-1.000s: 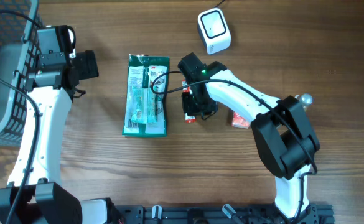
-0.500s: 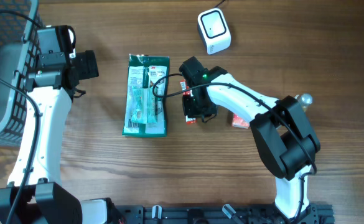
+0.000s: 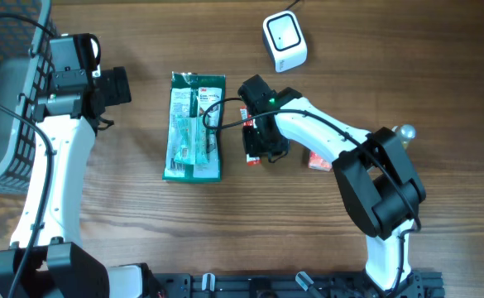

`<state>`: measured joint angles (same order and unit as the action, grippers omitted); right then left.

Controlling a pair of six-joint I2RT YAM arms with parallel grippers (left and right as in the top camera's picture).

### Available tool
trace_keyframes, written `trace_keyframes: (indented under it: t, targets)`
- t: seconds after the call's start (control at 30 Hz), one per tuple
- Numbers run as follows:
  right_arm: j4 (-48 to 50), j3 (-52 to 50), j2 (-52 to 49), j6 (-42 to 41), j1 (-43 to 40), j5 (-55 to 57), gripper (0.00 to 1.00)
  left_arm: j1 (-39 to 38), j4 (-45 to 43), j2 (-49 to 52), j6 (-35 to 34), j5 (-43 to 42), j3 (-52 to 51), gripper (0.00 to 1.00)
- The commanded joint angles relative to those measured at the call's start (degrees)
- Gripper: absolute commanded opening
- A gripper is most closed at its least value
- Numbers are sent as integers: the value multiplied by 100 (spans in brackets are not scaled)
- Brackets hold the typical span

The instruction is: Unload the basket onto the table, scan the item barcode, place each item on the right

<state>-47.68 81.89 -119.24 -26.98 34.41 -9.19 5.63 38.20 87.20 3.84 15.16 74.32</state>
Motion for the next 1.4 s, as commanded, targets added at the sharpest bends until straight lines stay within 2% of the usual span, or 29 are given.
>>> trace_keyframes:
  t: [0.0, 0.53, 0.97, 1.2, 1.23, 1.27, 1.37]
  targets:
    - [-155, 92, 61, -4, 26, -142, 31, 2, -15, -9, 42, 11, 13, 100]
    - [-103, -61, 437, -146, 46, -120, 32, 2, -15, -9, 42, 11, 13, 100]
    - [671, -778, 435, -302, 129, -109, 27, 2, -15, -9, 42, 11, 13, 100]
    - [715, -907, 435, -149, 125, 127, 19, 2, -15, -9, 42, 11, 13, 100]
    - [713, -907, 435, -149, 125, 127, 17, 2, -15, -9, 42, 11, 13, 100]
    - [715, -907, 435, -146, 125, 129, 4, 2, -15, -9, 42, 11, 13, 100]
    - [695, -820, 450, 55, 76, 127, 4, 2, -15, -9, 42, 11, 13, 100]
